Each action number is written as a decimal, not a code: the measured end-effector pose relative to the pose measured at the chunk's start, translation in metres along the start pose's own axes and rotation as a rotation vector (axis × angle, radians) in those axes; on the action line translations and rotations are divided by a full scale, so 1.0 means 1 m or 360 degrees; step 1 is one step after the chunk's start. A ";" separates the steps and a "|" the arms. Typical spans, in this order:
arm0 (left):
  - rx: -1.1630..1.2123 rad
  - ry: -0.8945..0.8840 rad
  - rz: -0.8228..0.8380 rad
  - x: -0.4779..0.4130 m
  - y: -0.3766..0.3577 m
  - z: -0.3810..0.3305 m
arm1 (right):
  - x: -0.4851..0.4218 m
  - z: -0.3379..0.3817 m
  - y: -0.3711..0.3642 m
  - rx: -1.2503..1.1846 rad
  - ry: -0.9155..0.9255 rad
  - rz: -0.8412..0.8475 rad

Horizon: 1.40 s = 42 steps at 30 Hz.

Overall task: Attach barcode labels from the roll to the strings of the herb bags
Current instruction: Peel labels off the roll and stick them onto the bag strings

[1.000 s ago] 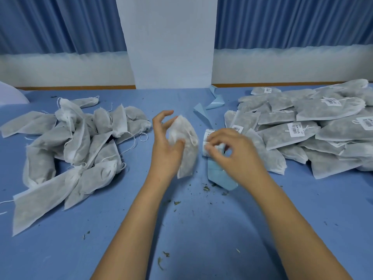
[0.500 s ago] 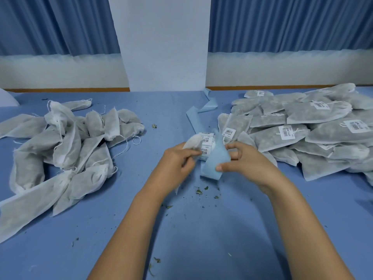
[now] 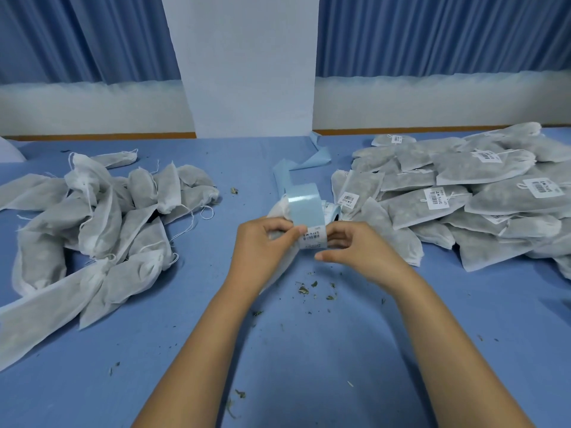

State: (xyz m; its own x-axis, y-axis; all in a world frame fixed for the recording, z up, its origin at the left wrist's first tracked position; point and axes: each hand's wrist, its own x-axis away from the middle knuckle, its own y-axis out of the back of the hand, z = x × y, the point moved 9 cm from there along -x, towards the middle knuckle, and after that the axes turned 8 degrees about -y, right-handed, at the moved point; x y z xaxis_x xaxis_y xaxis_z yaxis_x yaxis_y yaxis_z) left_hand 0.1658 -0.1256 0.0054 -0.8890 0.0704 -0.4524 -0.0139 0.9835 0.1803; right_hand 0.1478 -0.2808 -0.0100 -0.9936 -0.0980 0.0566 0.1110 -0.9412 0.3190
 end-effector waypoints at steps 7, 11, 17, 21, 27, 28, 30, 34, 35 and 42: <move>-0.0012 0.0009 -0.0324 -0.001 0.022 0.001 | -0.001 0.007 0.003 -0.0200 0.0039 -0.0125; -0.0396 -0.0262 -0.0538 0.002 0.040 -0.017 | -0.001 0.004 0.008 -0.0338 0.0014 -0.0237; -0.0701 -0.0705 0.0079 0.005 -0.007 -0.034 | -0.003 0.004 0.000 -0.0256 0.0068 -0.0231; -0.0677 -0.0619 0.0211 0.003 -0.013 -0.026 | -0.003 0.007 -0.003 -0.0135 0.0146 -0.0268; -0.0747 -0.0740 0.0261 0.004 -0.012 -0.029 | -0.001 0.011 -0.009 0.0076 0.0218 -0.0219; -0.0733 -0.0740 0.0266 0.004 -0.012 -0.028 | 0.000 0.011 -0.010 0.0098 0.0222 -0.0214; -0.0641 -0.0655 0.0224 0.004 -0.009 -0.024 | 0.000 0.011 -0.010 0.0113 0.0216 -0.0220; -0.0271 -0.0173 -0.0290 -0.002 0.027 -0.005 | -0.004 0.002 0.005 0.0077 0.0080 -0.0434; -0.0090 -0.0004 -0.0456 -0.003 0.041 0.005 | -0.004 -0.002 0.013 0.0053 0.0055 -0.0534; 0.0638 0.0359 -0.0418 -0.003 0.042 0.019 | 0.007 -0.001 0.038 0.0534 -0.0001 -0.1113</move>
State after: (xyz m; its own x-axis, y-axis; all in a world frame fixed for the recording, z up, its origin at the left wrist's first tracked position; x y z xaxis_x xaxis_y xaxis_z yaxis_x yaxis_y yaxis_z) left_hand 0.1768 -0.0812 -0.0026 -0.9561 -0.1811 -0.2303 -0.1125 0.9527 -0.2823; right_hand 0.1448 -0.3178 0.0017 -0.8350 0.4832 -0.2633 -0.5415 -0.6358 0.5501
